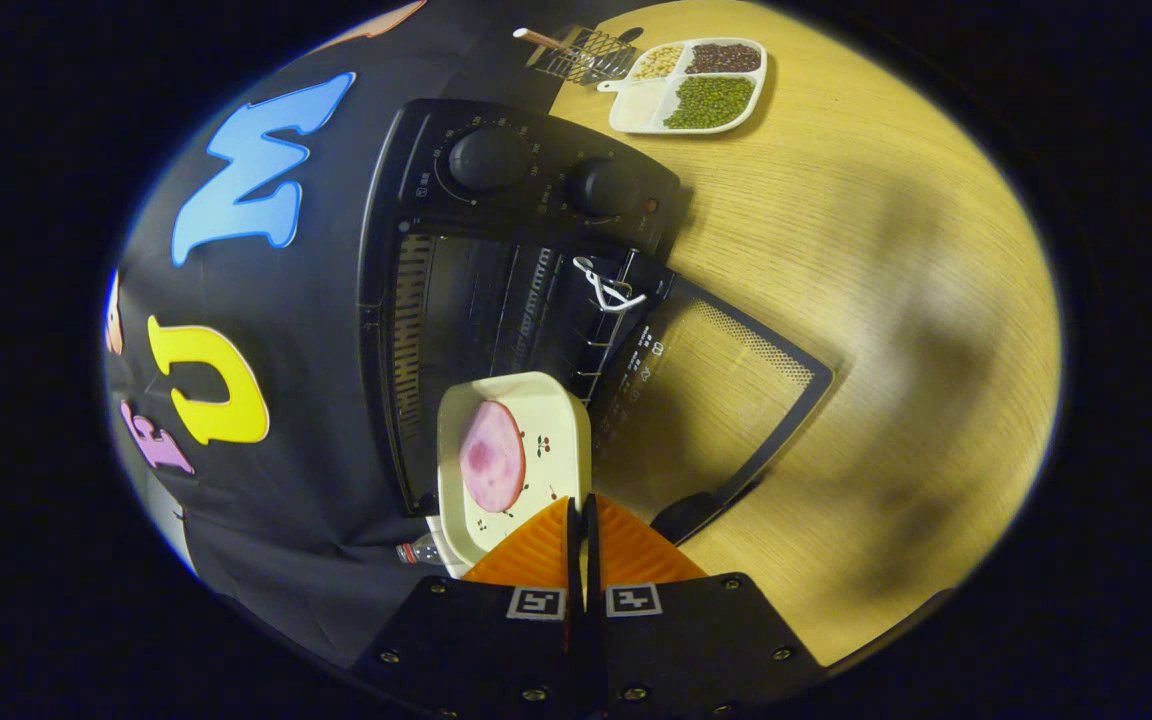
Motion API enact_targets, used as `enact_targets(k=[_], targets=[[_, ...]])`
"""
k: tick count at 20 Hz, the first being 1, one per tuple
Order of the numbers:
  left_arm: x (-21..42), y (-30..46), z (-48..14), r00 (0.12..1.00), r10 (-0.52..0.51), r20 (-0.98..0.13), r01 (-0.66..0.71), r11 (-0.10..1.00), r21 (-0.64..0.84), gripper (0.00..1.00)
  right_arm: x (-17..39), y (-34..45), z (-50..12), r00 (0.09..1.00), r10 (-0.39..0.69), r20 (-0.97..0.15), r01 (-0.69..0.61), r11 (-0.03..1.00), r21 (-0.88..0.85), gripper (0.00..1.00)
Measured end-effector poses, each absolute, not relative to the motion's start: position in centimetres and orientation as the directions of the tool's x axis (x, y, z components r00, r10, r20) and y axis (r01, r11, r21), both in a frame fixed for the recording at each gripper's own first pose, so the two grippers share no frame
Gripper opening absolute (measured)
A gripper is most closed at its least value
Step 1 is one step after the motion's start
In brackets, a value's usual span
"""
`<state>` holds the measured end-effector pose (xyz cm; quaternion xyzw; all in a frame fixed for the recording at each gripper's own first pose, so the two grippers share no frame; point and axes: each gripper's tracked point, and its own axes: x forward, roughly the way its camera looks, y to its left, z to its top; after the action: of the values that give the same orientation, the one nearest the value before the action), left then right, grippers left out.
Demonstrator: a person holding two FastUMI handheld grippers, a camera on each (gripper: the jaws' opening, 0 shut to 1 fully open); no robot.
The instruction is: Open the electric oven with the left hand, put the food in, and close the electric oven.
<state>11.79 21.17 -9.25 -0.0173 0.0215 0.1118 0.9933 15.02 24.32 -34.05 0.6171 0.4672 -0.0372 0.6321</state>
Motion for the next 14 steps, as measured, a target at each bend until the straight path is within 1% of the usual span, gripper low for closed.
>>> enact_targets(k=[2,3,4,5,9,10,11,14], targets=[[11.6,22.1,-9.8,0.968,0.243,-0.065,-0.246,0.969,-0.037,1.00,16.4,24.3,-34.4,0.587,0.492,-0.643,0.636,0.211,0.742,0.00],[11.4,22.5,-10.0,0.965,0.252,-0.071,-0.256,0.966,-0.045,0.96,16.9,24.2,-34.7,0.597,0.476,-0.646,0.644,0.196,0.740,0.01],[11.3,22.8,-10.1,0.962,0.263,-0.075,-0.267,0.962,-0.047,1.00,17.6,24.2,-34.8,0.608,0.464,-0.644,0.650,0.174,0.740,0.01],[11.1,23.2,-10.2,0.959,0.273,-0.078,-0.277,0.960,-0.043,0.96,18.3,24.2,-35.1,0.616,0.455,-0.643,0.657,0.154,0.738,0.01],[10.1,24.6,-10.3,0.946,0.313,-0.084,-0.314,0.949,-0.006,0.96,21.1,23.7,-36.0,0.649,0.393,-0.651,0.682,0.080,0.727,0.01],[9.7,25.0,-10.3,0.942,0.323,-0.093,-0.325,0.946,-0.006,1.00,21.8,23.7,-36.2,0.660,0.381,-0.647,0.684,0.053,0.728,0.01],[9.6,25.2,-10.6,0.938,0.332,-0.102,-0.334,0.943,-0.005,0.96,22.4,23.7,-36.2,0.668,0.373,-0.644,0.685,0.030,0.728,0.01],[9.0,26.0,-10.9,0.927,0.356,-0.116,-0.358,0.934,0.004,0.99,23.7,23.8,-36.4,0.685,0.340,-0.644,0.686,-0.003,0.728,0.01]])
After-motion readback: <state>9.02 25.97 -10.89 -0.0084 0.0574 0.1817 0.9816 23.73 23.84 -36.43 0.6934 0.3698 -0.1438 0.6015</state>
